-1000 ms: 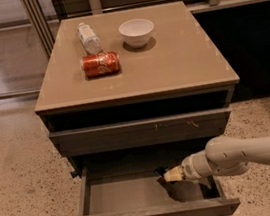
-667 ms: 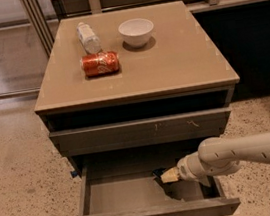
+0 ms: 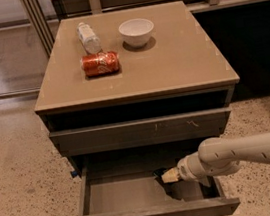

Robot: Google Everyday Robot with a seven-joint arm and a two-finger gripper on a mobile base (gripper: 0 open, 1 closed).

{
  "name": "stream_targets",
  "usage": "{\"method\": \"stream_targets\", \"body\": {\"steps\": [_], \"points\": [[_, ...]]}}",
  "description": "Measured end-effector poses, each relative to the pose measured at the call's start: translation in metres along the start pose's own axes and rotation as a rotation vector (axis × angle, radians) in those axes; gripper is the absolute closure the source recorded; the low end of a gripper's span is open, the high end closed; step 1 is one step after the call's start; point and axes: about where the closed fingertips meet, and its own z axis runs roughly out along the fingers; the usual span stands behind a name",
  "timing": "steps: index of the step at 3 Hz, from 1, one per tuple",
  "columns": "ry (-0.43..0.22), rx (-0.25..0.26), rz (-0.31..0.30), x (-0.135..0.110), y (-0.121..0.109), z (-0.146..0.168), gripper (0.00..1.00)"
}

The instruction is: Place rxbar blueberry into middle drawer

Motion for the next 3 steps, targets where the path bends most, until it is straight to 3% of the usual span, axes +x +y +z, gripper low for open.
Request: {"method": "stream_targets", "body": {"steps": [1, 2, 3], "points": [[0.0, 0.0, 0.0, 0.0, 0.0, 0.0, 0.19], [0.0, 0.0, 0.0, 0.0, 0.0, 0.0, 0.0], [0.0, 0.0, 0.0, 0.0, 0.0, 0.0, 0.0]]}}
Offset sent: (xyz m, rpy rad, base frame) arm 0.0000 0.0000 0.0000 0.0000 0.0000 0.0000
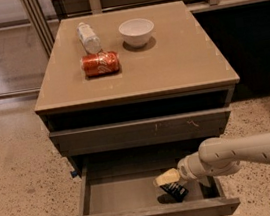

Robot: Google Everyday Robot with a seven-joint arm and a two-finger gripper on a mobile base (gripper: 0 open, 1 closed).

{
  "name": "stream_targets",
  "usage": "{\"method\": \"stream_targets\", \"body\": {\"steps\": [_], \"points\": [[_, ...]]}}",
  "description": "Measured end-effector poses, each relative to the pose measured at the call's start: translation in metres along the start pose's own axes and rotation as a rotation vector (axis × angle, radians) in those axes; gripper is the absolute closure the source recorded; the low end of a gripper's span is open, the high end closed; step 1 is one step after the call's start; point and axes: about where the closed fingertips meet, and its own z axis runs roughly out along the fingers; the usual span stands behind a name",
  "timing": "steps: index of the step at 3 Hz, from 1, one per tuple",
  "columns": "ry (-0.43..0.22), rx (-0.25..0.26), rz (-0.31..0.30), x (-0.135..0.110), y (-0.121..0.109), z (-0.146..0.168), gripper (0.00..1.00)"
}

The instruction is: Place rxbar blueberry into middle drawer

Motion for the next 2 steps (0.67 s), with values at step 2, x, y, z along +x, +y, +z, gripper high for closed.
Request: {"method": "stream_targets", "body": {"steps": [2], "points": [[-0.054, 0.136, -0.054, -0.007, 0.016, -0.035, 0.0]]}}
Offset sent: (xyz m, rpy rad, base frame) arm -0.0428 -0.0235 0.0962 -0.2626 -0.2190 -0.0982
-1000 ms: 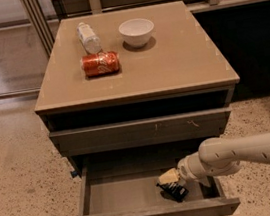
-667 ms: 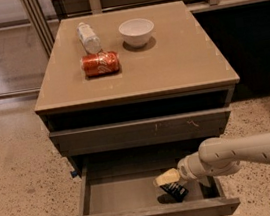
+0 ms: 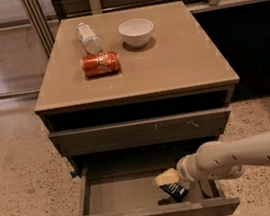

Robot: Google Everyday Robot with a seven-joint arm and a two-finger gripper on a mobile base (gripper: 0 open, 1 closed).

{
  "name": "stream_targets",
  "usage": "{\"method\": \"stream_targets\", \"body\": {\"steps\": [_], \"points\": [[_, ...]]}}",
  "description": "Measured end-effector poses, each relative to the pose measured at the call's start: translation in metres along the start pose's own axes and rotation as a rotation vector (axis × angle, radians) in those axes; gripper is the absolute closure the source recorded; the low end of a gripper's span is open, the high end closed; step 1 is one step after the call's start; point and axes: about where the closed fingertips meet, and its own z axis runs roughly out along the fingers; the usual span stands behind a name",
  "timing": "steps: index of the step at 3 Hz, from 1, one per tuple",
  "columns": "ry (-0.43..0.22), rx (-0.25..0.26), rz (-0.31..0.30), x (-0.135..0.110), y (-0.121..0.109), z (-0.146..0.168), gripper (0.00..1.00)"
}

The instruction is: Place rxbar blueberry into middle drawer

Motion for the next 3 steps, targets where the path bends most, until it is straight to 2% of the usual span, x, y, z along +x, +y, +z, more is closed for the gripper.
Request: {"method": "stream_targets", "body": {"steps": [1, 2, 3], "points": [[-0.121, 0.131, -0.014, -0.004, 0.014, -0.064, 0.0], [-0.155, 0.177, -0.049, -0.003, 0.009, -0.083, 0.0], [-0.154, 0.176, -0.049, -0.003, 0.009, -0.082, 0.0]]}}
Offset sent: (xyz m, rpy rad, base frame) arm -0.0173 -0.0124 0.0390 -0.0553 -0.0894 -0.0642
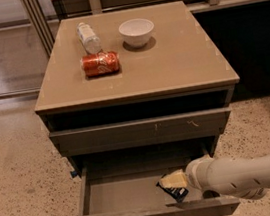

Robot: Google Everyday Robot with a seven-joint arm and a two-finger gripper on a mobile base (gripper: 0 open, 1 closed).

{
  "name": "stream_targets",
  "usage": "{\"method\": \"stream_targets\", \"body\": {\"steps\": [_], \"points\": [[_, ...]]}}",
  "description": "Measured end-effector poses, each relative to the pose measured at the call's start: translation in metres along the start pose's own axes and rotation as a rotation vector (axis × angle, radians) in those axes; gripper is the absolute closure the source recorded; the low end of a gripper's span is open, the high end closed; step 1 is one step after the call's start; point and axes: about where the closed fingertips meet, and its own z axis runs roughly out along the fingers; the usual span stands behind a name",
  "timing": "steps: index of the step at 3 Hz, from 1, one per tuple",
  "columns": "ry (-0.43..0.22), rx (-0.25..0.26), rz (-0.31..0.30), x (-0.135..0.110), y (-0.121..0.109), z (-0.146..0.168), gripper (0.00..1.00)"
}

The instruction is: Place rxbar blueberry into middle drawer

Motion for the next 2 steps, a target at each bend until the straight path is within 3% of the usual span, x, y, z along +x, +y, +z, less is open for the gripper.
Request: {"method": "stream_targets", "body": {"steps": [1, 2], "points": [[0.0, -0.048, -0.051, -0.009, -0.006, 0.004, 0.0], [-0.027, -0.035, -0.073, -0.012, -0.041, -0.018, 0.0]]}}
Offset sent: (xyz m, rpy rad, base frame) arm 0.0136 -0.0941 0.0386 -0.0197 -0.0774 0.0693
